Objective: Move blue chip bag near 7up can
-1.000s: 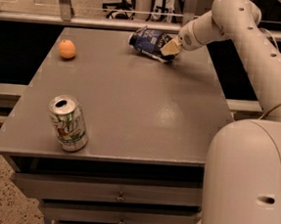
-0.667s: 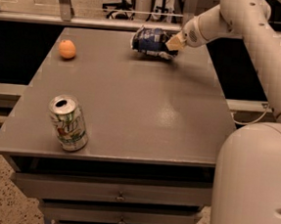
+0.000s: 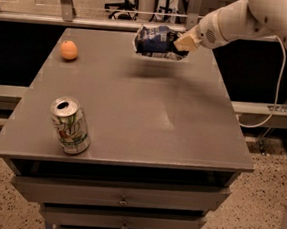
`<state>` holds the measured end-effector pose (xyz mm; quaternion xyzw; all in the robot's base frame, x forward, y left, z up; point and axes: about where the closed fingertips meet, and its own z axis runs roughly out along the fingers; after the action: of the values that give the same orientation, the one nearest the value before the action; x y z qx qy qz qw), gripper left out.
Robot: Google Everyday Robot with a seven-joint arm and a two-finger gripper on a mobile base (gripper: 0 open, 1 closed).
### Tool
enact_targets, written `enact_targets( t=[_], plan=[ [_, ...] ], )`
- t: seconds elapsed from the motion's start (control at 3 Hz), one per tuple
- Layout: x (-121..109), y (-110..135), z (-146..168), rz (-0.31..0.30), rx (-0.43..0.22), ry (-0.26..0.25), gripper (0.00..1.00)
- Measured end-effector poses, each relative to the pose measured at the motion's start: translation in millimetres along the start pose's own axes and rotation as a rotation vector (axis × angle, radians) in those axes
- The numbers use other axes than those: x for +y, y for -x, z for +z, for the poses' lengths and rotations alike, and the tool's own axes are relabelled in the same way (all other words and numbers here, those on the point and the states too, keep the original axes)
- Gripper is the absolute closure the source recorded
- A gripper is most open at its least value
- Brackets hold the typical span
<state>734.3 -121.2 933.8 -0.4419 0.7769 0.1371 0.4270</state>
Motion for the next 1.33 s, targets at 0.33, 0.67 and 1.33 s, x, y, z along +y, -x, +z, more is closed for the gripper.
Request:
enact_targets(
  t=[0.33, 0.67, 1.33],
  plan=[
    [37, -6, -16, -0.013, 0.010, 0.010, 1.00],
    [82, -16, -15, -0.005, 0.045, 0.044, 1.00],
    [150, -17, -19, 0.017, 0.082, 0.132, 1.00]
  ],
)
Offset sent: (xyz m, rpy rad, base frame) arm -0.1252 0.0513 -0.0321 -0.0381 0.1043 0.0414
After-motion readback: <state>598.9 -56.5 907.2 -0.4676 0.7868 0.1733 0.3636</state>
